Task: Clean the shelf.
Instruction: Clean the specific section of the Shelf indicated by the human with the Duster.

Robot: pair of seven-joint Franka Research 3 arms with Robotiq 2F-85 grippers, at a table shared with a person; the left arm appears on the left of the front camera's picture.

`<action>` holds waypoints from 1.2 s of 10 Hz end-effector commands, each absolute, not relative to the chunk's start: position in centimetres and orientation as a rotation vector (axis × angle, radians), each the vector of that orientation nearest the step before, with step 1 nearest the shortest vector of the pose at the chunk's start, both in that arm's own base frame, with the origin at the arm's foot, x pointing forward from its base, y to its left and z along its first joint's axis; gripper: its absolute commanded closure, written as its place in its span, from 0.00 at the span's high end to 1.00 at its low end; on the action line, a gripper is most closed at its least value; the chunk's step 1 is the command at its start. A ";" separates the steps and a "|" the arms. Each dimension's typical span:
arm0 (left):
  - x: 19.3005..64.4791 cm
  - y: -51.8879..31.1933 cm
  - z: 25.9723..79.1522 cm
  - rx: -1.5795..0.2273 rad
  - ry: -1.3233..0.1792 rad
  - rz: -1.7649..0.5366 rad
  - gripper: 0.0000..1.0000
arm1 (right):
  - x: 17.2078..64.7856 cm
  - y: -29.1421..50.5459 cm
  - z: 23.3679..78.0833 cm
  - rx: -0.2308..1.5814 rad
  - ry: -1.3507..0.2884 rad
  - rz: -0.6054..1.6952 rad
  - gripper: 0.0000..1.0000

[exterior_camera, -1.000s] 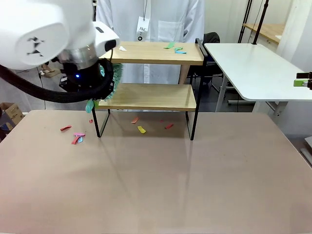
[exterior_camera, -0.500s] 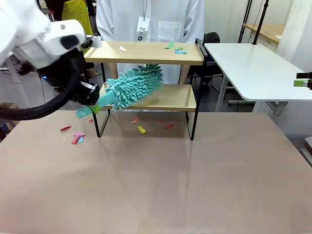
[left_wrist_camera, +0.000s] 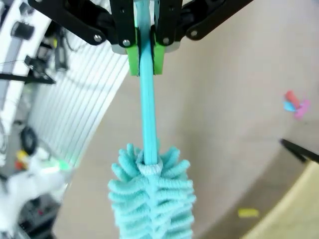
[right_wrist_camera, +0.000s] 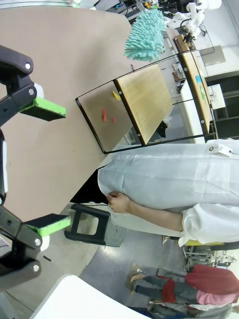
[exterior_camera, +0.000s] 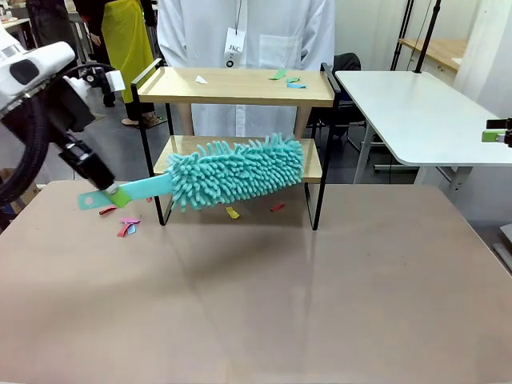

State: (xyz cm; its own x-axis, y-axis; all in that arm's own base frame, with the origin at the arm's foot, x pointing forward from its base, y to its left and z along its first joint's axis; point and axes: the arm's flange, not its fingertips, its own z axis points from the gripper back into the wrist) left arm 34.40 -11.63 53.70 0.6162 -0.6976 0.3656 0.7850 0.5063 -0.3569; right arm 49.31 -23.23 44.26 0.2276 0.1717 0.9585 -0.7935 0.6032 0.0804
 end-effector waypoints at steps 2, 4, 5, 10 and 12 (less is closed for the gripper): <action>33.7 -9.4 59.9 -0.254 -0.095 -1.077 0.13 | 49.3 -23.1 44.5 0.646 -1.155 0.740 1.00; 32.4 -8.7 61.9 -0.088 0.021 -1.215 0.13 | 49.3 -23.1 44.5 0.646 -1.155 0.740 1.00; 31.8 -8.2 63.4 -0.015 0.104 -1.248 0.13 | 49.3 -23.1 44.5 0.646 -1.155 0.740 1.00; 30.6 -8.4 67.2 0.205 0.459 -1.236 0.13 | 49.3 -23.1 44.5 0.646 -1.155 0.740 1.00; 29.6 -7.9 66.9 0.172 0.402 -1.204 0.13 | 49.3 -23.1 44.5 0.646 -1.155 0.740 1.00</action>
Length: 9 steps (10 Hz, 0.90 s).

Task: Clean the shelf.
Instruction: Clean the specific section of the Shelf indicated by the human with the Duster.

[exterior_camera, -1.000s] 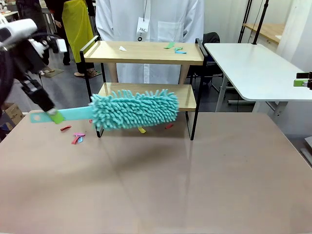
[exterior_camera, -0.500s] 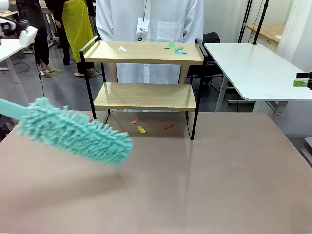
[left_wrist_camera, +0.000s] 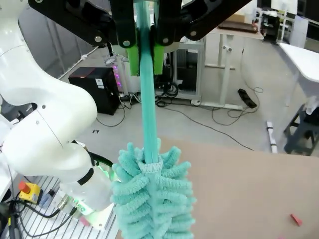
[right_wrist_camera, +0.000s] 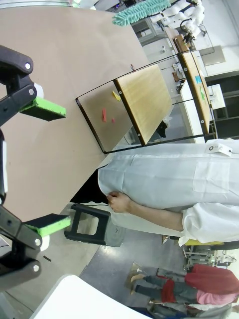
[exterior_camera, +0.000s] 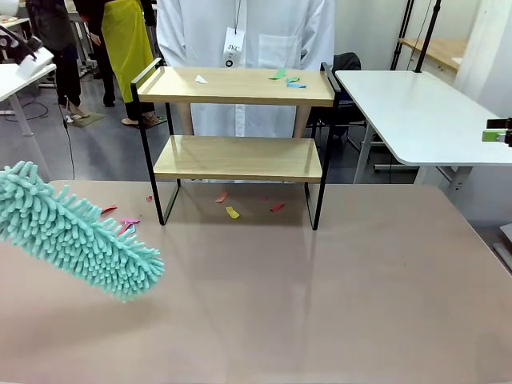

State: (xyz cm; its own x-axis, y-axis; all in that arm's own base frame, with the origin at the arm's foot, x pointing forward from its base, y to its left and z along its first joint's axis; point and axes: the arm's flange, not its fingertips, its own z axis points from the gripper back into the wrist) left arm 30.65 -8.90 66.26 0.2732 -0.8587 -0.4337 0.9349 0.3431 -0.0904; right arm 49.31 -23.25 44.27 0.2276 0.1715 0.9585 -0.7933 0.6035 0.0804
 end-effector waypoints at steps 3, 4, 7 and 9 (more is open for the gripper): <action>29.6 -7.9 66.9 0.172 0.402 -1.204 0.13 | 49.3 -23.1 44.5 0.646 -1.155 0.740 1.00; 29.6 -7.9 66.9 0.172 0.402 -1.204 0.13 | 49.3 -23.1 44.5 0.646 -1.155 0.740 1.00; 29.6 -7.9 66.9 0.172 0.402 -1.204 0.13 | 49.3 -23.1 44.5 0.646 -1.155 0.740 1.00; 29.6 -7.9 66.9 0.172 0.402 -1.204 0.13 | 49.3 -23.1 44.5 0.646 -1.155 0.740 1.00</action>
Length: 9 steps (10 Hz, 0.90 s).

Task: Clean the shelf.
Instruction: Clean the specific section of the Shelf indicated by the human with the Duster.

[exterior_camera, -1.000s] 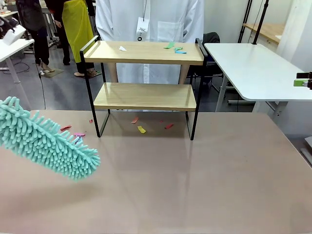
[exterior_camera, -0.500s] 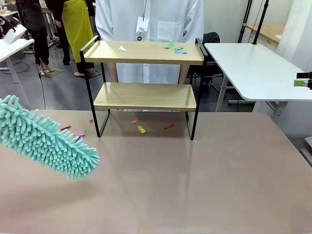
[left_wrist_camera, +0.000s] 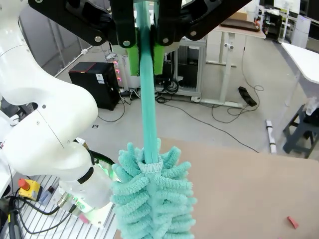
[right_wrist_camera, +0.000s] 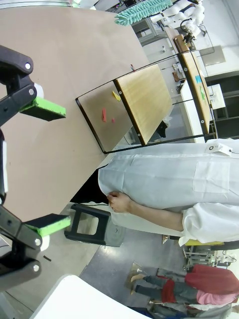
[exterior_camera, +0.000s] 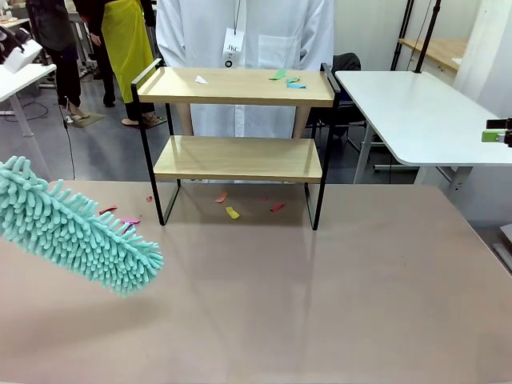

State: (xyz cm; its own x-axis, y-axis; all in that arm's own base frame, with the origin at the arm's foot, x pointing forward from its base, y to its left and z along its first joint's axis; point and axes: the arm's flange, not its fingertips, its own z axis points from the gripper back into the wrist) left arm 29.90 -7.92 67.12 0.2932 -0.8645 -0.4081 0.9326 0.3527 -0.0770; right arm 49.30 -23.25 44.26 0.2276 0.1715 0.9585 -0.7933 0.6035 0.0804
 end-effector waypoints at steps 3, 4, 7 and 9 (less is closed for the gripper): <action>29.6 -7.9 66.9 0.172 0.402 -1.204 0.13 | 49.3 -23.1 44.5 0.646 -1.155 0.740 1.00; 29.6 -7.9 66.9 0.172 0.402 -1.204 0.13 | 49.3 -23.1 44.5 0.646 -1.155 0.740 1.00; 29.6 -7.9 66.9 0.172 0.402 -1.204 0.13 | 49.3 -23.1 44.5 0.646 -1.155 0.740 1.00; 29.6 -7.9 66.9 0.172 0.402 -1.204 0.13 | 49.3 -23.1 44.5 0.646 -1.155 0.740 1.00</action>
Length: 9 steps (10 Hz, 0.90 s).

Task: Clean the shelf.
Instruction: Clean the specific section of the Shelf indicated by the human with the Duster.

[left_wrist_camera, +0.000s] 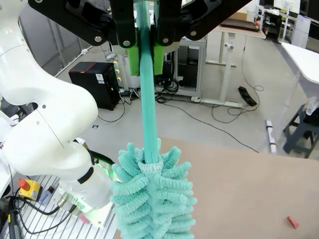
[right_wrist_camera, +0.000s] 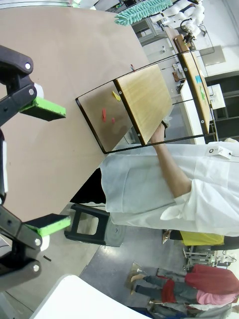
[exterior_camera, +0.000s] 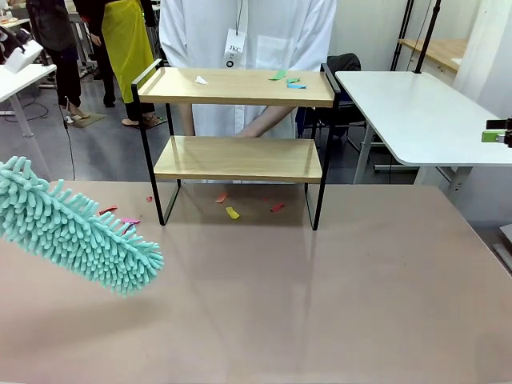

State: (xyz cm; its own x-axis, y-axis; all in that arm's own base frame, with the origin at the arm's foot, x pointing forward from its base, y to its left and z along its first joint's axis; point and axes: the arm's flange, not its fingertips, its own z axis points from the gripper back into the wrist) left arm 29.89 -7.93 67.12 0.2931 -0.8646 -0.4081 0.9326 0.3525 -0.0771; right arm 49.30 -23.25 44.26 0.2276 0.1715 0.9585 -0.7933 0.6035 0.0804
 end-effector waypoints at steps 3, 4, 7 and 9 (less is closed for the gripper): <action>29.6 -7.9 66.9 0.172 0.402 -1.204 0.13 | 49.3 -23.1 44.5 0.646 -1.155 0.740 1.00; 29.6 -7.9 66.9 0.172 0.402 -1.204 0.13 | 49.3 -23.1 44.5 0.646 -1.155 0.740 1.00; 29.6 -7.9 66.9 0.172 0.402 -1.204 0.13 | 49.3 -23.1 44.5 0.646 -1.155 0.740 1.00; 29.6 -7.9 66.9 0.172 0.402 -1.204 0.13 | 49.3 -23.1 44.5 0.646 -1.155 0.740 1.00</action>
State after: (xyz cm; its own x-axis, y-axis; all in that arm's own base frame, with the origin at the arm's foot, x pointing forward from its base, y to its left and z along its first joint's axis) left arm 29.89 -7.93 67.12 0.2930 -0.8646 -0.4081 0.9326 0.3524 -0.0771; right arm 49.30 -23.25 44.26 0.2276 0.1715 0.9585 -0.7933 0.6035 0.0804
